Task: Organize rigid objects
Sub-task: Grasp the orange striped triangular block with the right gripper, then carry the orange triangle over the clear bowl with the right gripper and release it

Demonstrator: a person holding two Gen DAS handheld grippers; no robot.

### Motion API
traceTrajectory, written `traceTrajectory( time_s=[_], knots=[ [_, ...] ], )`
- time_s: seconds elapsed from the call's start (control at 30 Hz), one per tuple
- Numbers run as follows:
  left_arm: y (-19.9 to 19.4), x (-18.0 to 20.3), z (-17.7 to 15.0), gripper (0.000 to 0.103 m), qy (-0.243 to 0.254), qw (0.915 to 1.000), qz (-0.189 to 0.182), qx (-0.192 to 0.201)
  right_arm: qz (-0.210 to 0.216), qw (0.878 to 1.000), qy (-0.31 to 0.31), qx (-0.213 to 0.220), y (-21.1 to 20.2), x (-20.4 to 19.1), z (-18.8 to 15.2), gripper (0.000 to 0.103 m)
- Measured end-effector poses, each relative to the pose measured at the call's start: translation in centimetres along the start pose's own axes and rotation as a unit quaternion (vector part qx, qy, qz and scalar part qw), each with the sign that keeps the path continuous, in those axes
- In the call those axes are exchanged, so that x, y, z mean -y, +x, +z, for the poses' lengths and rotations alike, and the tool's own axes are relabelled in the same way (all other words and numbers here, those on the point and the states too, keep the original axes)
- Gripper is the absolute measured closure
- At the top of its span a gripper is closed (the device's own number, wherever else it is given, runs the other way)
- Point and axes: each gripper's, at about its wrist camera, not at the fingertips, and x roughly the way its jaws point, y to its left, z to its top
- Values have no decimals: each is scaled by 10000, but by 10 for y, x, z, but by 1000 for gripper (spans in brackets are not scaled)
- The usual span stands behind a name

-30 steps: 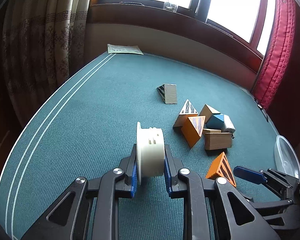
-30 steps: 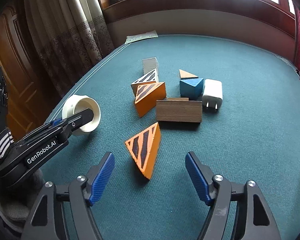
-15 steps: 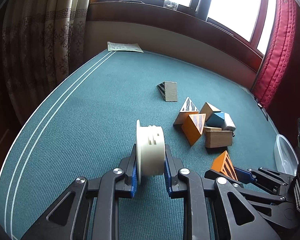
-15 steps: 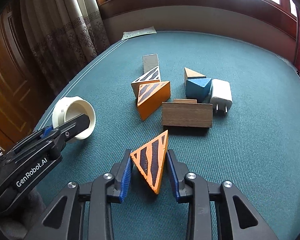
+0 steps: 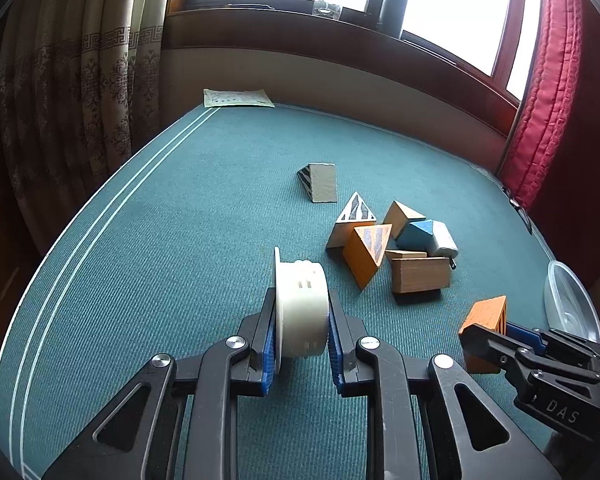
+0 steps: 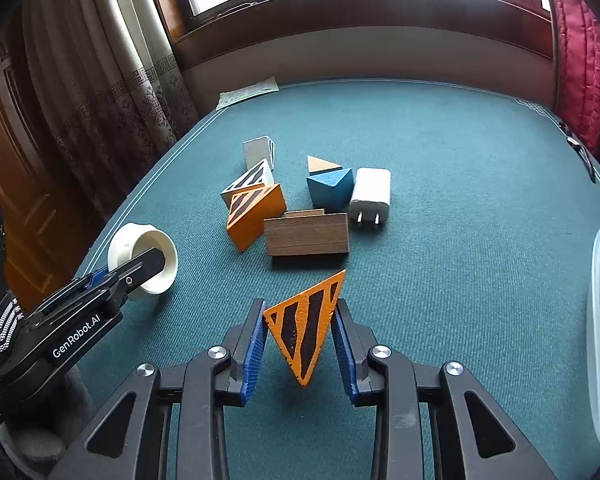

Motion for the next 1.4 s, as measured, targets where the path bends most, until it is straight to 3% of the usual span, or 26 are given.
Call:
traceTrajectory(
  time_s=[0.6,1.07,1.4],
  knots=[
    [-1,53,-2,81,527,9986,39,-39,-406,9944,716,666,-61,82,-8,69],
    [9,56,-11,80,590,9968,517,-166,-1137,9758,1486,1128,-103,165,-18,69],
    [4,75,-7,81,810,9958,414,-111,-1567,9643,1801,1148,-117,205,-32,69]
  ],
)
